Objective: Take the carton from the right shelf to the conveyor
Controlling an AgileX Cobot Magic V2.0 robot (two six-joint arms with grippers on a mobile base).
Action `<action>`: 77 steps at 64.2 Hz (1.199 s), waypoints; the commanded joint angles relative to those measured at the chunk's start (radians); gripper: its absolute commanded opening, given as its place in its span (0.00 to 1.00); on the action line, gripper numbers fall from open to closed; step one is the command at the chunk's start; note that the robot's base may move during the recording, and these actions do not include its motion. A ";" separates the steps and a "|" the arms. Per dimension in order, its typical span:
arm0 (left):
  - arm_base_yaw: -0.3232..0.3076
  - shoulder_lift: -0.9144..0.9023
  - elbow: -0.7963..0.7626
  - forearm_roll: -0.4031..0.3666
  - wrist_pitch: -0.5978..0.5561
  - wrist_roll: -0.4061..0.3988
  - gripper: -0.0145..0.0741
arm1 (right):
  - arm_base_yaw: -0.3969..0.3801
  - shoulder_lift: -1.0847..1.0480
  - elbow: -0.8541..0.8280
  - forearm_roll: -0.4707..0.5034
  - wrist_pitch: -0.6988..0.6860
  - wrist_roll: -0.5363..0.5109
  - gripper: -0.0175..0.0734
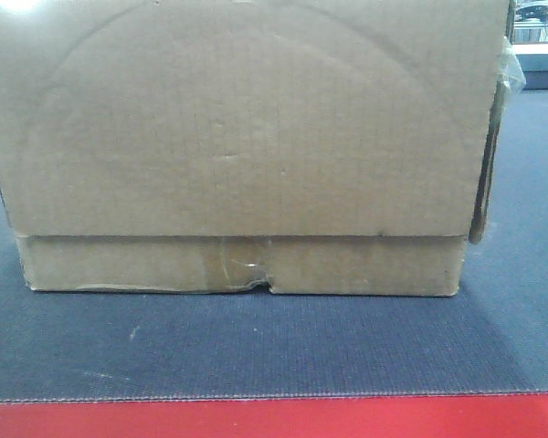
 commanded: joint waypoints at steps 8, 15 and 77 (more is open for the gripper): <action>-0.001 -0.006 0.000 0.006 -0.024 0.002 0.18 | -0.006 -0.003 0.003 0.000 -0.027 0.002 0.12; -0.001 -0.006 0.000 0.006 -0.024 0.002 0.18 | -0.006 -0.003 0.003 0.000 -0.027 0.002 0.12; 0.042 -0.442 0.507 -0.257 -0.223 0.320 0.18 | -0.006 -0.003 0.003 0.000 -0.029 0.002 0.12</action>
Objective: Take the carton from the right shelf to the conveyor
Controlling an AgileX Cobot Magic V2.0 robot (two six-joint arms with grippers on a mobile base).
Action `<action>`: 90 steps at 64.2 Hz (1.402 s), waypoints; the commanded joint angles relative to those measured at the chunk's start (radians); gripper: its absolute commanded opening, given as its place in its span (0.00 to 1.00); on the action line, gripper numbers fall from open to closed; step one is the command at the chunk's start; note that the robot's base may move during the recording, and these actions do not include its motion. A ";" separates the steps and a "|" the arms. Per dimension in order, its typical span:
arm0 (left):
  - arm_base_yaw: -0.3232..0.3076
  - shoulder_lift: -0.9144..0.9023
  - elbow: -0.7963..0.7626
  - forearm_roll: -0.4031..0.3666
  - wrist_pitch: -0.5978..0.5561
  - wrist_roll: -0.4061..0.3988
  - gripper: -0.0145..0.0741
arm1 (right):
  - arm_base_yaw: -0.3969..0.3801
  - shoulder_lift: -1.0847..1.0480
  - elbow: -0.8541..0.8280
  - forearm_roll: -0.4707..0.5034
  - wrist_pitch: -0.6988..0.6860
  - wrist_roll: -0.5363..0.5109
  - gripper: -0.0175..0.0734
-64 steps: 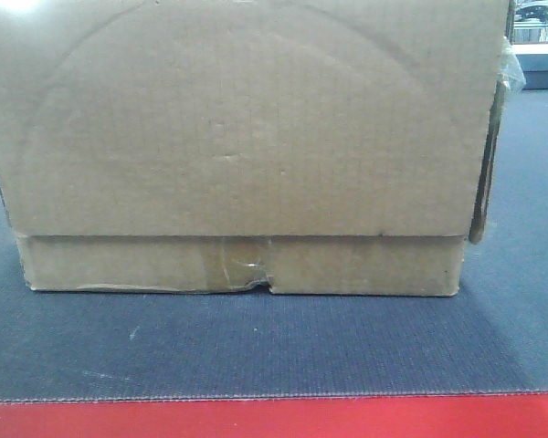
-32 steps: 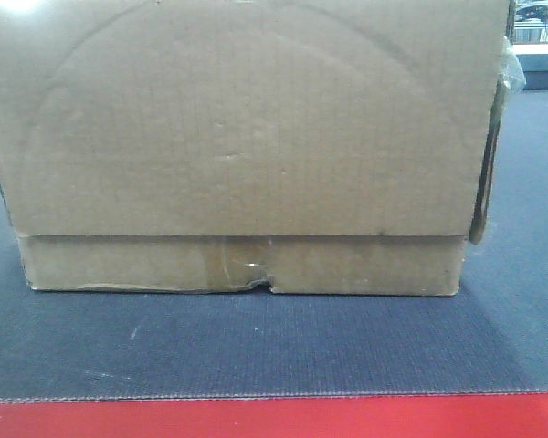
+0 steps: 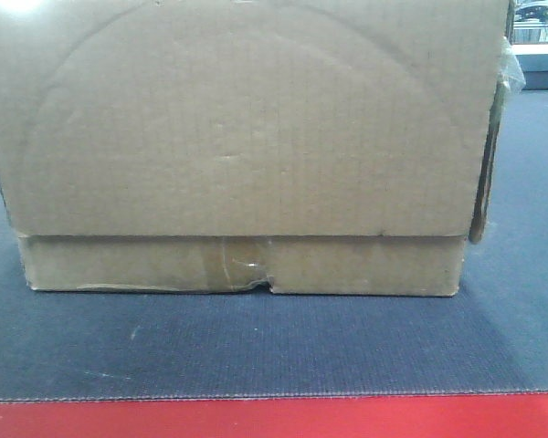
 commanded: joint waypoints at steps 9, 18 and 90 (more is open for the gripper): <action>0.002 -0.012 0.024 -0.036 -0.041 0.009 0.18 | -0.006 -0.003 0.001 0.000 -0.031 0.002 0.12; 0.002 -0.012 0.024 -0.038 -0.045 0.009 0.18 | -0.006 -0.003 0.001 0.000 -0.031 0.002 0.12; 0.002 -0.012 0.024 -0.038 -0.045 0.009 0.18 | -0.230 -0.021 0.043 0.341 -0.048 -0.280 0.12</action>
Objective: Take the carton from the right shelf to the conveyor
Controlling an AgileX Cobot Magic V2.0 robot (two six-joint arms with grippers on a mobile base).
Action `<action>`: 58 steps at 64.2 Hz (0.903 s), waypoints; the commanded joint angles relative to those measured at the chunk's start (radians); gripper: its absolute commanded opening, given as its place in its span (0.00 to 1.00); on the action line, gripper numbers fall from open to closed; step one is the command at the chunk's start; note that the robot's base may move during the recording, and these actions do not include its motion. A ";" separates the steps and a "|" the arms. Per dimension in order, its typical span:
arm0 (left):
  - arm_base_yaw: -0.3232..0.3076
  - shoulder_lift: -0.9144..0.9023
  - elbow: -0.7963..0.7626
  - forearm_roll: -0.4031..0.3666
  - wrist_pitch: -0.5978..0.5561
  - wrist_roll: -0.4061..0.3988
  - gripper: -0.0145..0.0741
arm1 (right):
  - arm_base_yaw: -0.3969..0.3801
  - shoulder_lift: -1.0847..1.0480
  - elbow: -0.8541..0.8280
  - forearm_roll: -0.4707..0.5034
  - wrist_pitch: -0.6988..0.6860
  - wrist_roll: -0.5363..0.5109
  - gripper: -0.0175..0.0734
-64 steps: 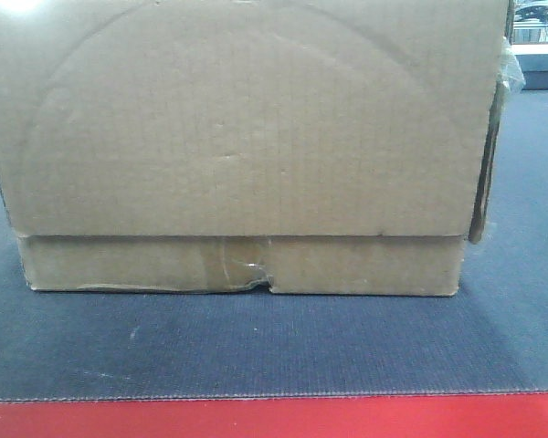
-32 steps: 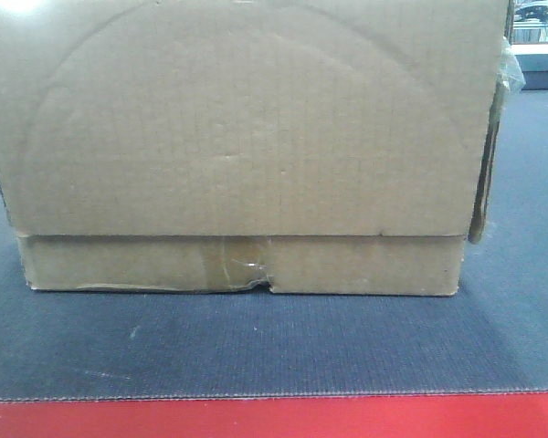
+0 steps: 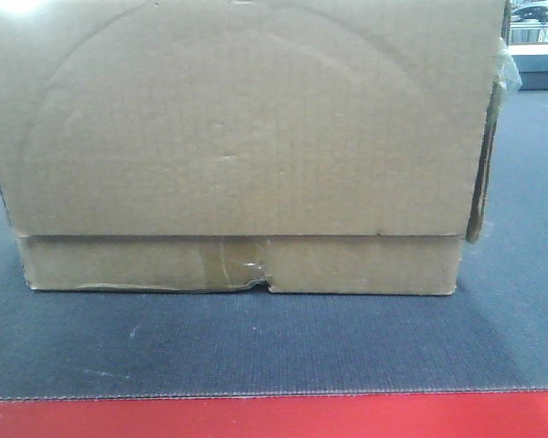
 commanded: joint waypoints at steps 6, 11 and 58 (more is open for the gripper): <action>0.002 -0.005 -0.002 -0.010 -0.020 0.000 0.18 | -0.100 -0.062 0.090 0.074 -0.054 -0.058 0.12; 0.002 -0.005 -0.002 -0.010 -0.020 0.000 0.18 | -0.107 -0.117 0.159 0.075 -0.064 -0.058 0.12; 0.002 -0.005 -0.002 -0.010 -0.020 0.000 0.18 | -0.107 -0.322 0.379 0.075 -0.064 -0.058 0.12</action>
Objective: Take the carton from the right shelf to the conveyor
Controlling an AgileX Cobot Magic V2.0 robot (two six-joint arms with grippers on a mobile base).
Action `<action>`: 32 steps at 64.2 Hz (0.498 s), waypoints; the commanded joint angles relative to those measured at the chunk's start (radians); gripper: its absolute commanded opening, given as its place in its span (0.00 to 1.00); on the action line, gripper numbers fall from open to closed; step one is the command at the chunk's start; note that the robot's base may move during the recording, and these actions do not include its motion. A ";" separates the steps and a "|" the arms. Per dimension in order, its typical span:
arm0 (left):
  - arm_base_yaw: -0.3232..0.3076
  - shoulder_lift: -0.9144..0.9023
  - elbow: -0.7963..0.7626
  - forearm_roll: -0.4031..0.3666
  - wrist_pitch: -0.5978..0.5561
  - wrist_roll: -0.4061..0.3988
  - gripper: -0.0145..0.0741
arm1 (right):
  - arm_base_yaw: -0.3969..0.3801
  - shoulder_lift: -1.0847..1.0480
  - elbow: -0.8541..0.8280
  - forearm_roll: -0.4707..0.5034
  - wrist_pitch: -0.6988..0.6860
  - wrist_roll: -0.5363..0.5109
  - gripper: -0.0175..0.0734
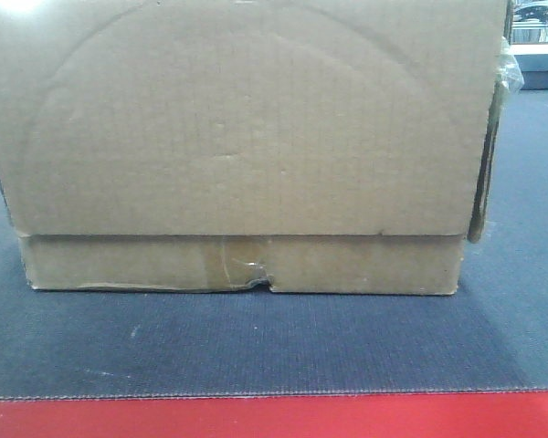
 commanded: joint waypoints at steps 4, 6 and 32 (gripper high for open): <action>0.002 -0.005 -0.002 -0.010 -0.018 0.000 0.18 | -0.006 -0.005 0.000 0.006 -0.025 -0.007 0.12; 0.002 -0.005 -0.002 -0.010 -0.018 0.000 0.18 | -0.006 -0.005 0.000 0.006 -0.025 -0.007 0.12; 0.002 -0.005 -0.002 -0.010 -0.018 0.000 0.18 | -0.006 -0.005 0.000 0.006 -0.025 -0.007 0.12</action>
